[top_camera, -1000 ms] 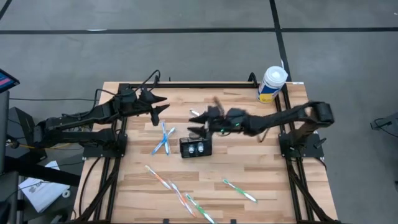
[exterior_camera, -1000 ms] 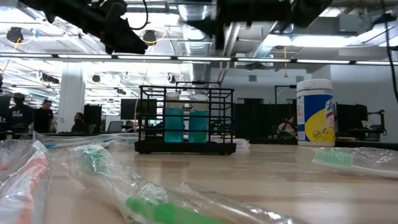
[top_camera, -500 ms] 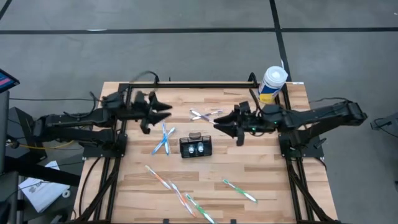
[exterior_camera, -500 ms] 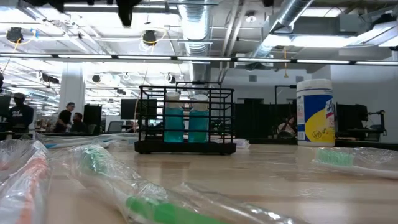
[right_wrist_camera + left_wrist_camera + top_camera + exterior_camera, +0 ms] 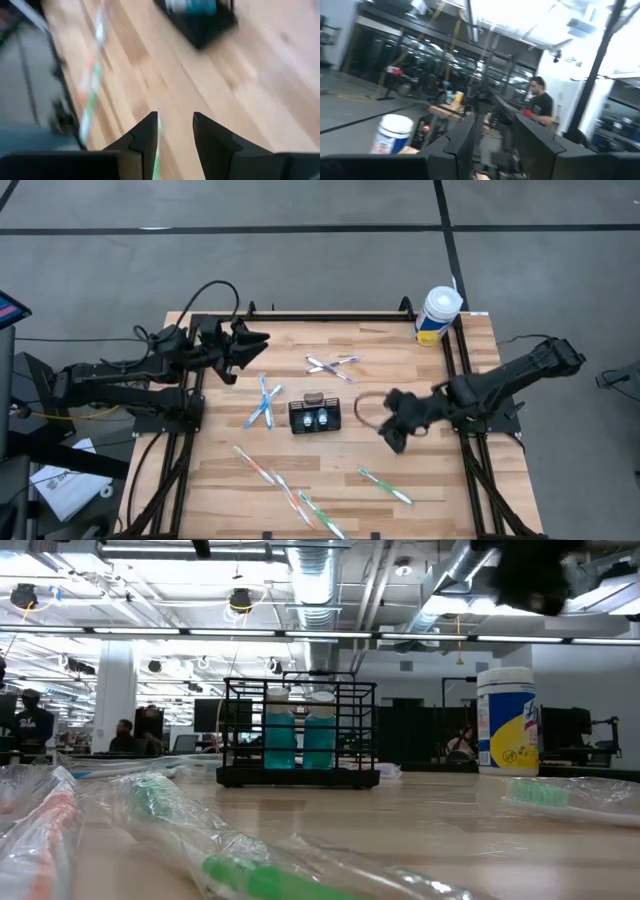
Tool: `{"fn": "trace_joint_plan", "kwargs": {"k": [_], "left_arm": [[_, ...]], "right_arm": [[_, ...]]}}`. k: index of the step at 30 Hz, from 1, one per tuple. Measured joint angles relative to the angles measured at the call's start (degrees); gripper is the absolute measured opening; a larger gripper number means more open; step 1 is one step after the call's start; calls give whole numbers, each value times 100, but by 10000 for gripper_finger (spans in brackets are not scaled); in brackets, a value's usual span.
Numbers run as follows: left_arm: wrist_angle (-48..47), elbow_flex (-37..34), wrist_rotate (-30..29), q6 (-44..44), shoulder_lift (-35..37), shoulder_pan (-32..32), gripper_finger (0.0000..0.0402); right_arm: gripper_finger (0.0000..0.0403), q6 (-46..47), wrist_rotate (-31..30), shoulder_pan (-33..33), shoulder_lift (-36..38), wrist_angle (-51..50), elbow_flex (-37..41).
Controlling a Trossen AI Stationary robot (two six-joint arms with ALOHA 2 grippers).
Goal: Pick & Place toothbrushing station
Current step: Put the right green toothbrush into the mesh organizer
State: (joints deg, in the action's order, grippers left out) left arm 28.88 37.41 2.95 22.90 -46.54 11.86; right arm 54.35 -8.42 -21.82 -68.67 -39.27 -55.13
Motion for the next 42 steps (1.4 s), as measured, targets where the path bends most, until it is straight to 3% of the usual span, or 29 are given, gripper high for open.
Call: {"fn": "trace_joint_plan", "kwargs": {"k": [6,19,26,32,37,42], "left_arm": [[-439,3,-427,-9,-120,165,130],[-486,4,-467,49,-484,552,141],[-493,4,-346,177,-496,553,143],[-681,4,54,285,-496,549,143],[-739,-24,299,282,-496,549,143],[-770,-262,368,303,-496,549,143]], "right_arm": [[114,-246,138,-296,-380,-177,151],[115,-808,1143,260,-616,1961,1271],[115,-359,1871,466,-1416,3413,1487],[115,327,2334,95,-2386,4523,1491],[115,1119,2291,-279,-2955,5396,1482],[115,1409,2142,-383,-3274,5578,1389]]}}
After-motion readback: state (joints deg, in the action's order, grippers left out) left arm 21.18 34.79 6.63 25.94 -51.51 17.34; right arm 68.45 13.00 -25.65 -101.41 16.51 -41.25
